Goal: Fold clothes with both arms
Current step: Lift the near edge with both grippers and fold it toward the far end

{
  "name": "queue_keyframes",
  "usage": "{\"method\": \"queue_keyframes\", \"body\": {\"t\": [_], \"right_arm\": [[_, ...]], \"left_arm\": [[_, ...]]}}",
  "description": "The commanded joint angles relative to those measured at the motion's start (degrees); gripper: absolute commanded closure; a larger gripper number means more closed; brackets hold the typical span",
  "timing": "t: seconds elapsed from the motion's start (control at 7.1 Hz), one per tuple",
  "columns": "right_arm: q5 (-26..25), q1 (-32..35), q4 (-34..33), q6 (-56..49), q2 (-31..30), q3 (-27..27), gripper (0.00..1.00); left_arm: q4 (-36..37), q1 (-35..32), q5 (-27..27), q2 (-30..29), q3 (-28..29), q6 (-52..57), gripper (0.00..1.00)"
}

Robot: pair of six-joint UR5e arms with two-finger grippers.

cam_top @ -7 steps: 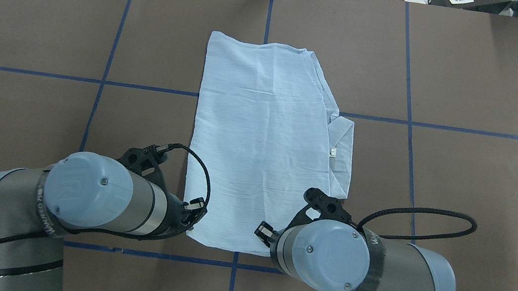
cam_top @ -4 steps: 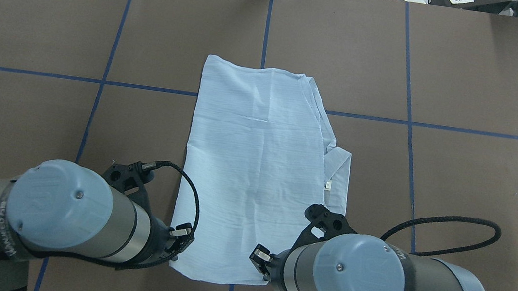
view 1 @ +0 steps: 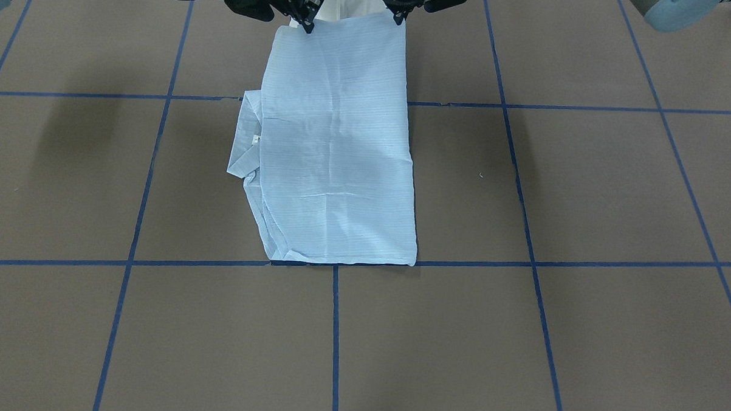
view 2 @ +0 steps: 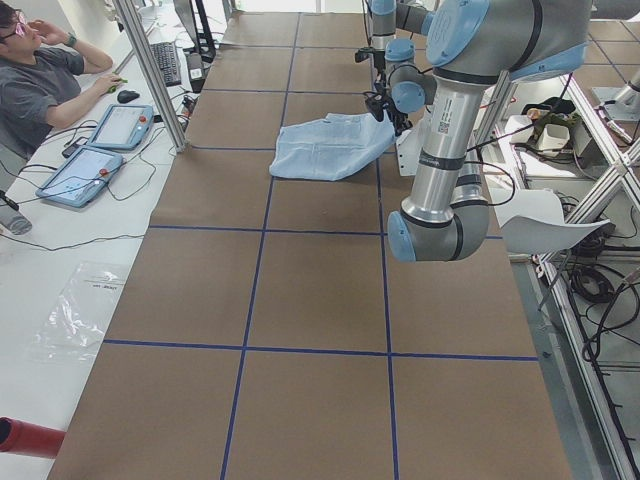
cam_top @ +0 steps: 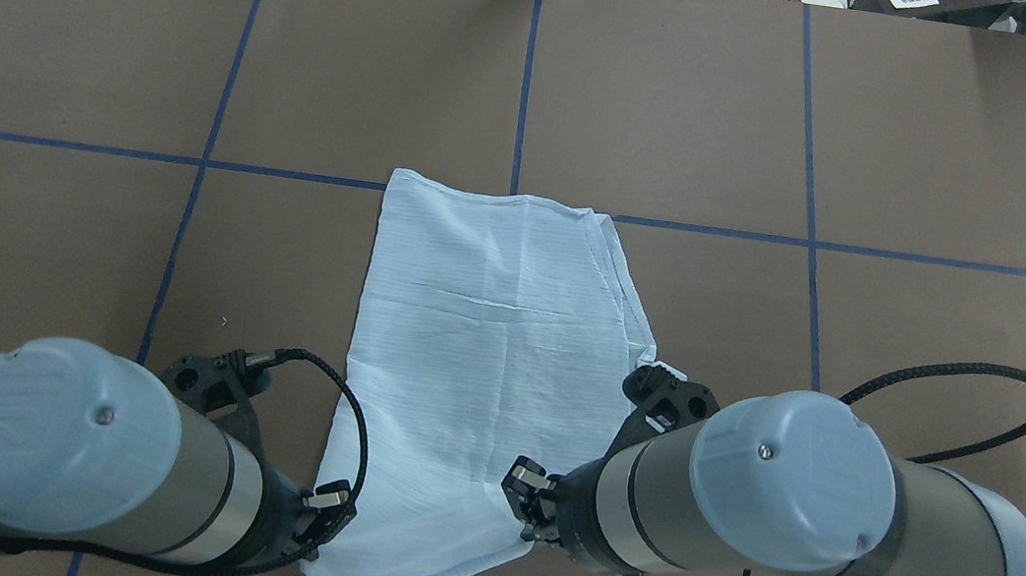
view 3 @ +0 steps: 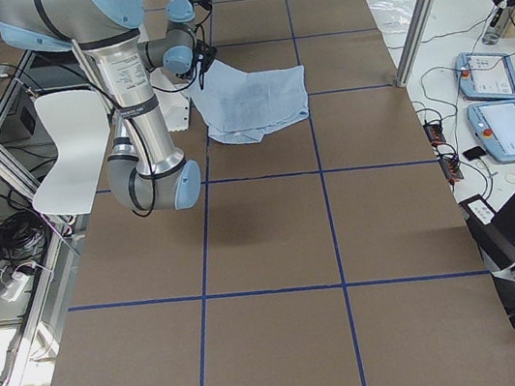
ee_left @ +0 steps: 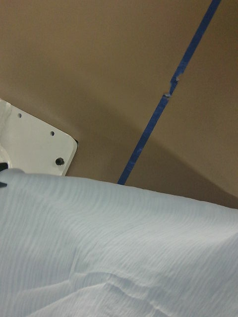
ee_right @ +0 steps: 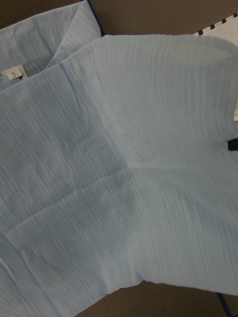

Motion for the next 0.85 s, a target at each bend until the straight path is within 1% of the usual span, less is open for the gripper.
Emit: {"method": "queue_keyframes", "body": {"t": [0.0,0.14,0.42,0.56,0.7], "right_arm": [[-3.2,6.3,0.2,-10.4,2.8,-3.7,1.00],[-3.9,9.0,0.1,-15.6,4.7,-7.1,1.00],[-4.0,13.5,0.2,-25.8,7.8,-15.3,1.00],[-4.5,15.2,0.4,-31.5,9.9,-19.9,1.00],[-4.5,16.8,0.6,-33.8,12.3,-24.9,1.00]], "left_arm": [[-1.2,-9.0,-0.3,-2.6,5.5,9.4,1.00],[-4.8,-11.9,-0.4,-3.7,9.1,11.2,1.00],[-11.5,-17.1,-0.5,-6.9,18.5,12.8,1.00],[-12.4,-21.0,-1.8,-7.9,22.8,17.3,1.00],[-15.8,-23.0,-1.9,-8.2,26.8,19.1,1.00]]}}
